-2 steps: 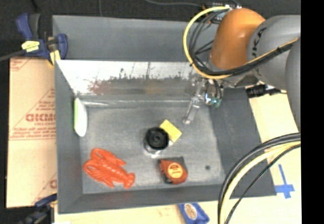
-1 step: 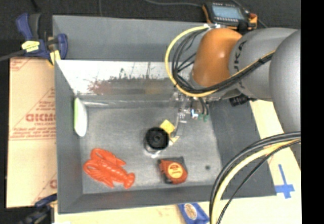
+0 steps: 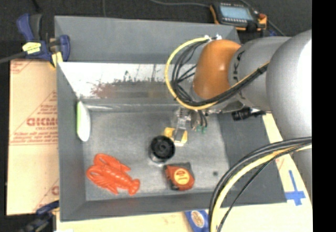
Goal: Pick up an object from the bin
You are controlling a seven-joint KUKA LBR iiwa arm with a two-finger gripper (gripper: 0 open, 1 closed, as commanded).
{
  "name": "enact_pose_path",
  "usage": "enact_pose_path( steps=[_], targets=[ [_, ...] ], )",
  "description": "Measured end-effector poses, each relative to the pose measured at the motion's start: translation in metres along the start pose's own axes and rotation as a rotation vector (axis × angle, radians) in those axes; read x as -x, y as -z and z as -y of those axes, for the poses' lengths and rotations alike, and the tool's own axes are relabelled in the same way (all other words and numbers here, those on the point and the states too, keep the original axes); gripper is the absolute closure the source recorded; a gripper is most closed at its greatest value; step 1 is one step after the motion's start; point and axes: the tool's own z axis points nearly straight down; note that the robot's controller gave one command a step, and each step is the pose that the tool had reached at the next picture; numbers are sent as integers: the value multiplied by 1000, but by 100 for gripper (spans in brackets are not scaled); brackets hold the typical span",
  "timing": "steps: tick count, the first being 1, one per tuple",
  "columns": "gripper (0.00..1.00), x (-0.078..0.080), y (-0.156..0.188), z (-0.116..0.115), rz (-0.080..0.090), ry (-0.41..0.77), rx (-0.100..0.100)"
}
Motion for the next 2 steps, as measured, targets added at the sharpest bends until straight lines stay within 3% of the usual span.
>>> enact_pose_path(
  steps=[2],
  targets=[
    [100, 0, 1, 0, 1, 0, 0]
  ],
)
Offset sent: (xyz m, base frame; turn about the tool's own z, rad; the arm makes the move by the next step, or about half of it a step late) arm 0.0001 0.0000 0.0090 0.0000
